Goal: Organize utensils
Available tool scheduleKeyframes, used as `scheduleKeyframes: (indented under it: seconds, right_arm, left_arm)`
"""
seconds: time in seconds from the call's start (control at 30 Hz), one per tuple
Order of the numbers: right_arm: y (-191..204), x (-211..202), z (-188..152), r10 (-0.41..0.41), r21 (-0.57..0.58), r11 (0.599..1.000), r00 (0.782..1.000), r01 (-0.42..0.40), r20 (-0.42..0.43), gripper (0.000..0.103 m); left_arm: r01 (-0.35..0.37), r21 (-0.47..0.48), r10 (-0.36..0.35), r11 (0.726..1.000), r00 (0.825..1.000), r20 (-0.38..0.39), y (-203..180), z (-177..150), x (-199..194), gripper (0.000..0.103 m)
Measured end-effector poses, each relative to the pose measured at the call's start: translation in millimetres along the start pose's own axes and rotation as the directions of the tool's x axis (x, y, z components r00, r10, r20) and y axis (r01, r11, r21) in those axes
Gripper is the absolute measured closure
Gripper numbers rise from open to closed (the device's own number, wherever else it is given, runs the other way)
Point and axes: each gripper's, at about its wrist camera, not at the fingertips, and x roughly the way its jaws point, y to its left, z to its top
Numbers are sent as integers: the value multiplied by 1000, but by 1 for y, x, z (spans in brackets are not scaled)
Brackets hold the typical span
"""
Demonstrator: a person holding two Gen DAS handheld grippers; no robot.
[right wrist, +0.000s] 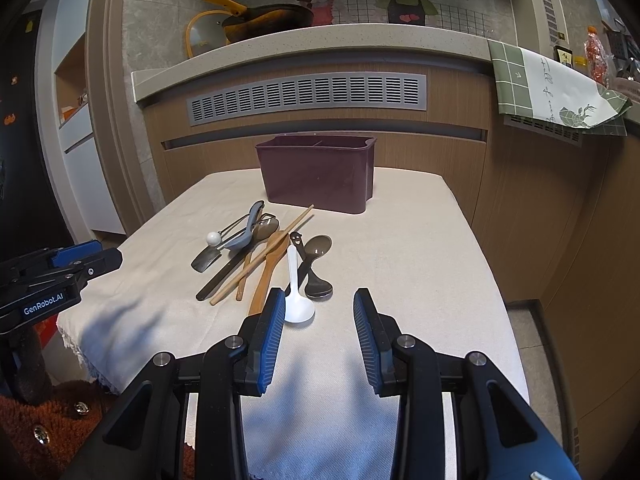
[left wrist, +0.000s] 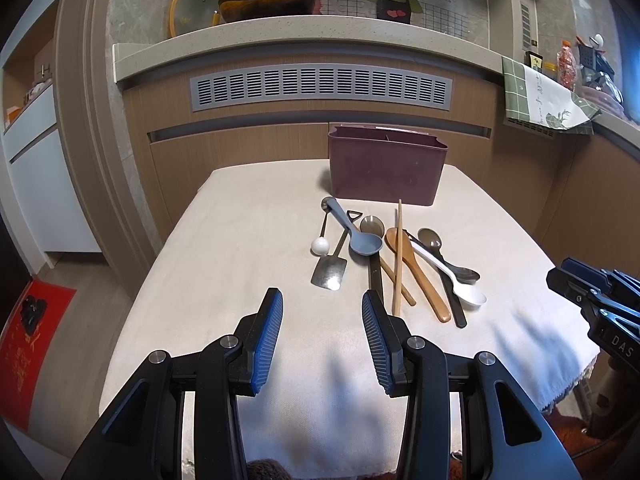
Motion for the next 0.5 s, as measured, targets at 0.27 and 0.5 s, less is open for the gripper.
scheduleKeyframes:
  seconds: [0.27,0.5]
  right_arm:
    - [0,2,0,5,5,1000,1000,-5,-7,69]
    - [-1,9,4,1,-19,1000,1000,-1,-10,69]
  left_arm:
    - [14,5,-14,1000,1000,-7,0,2,2,61]
    - [54,6,-54,999,999,-2,7,18,11,61]
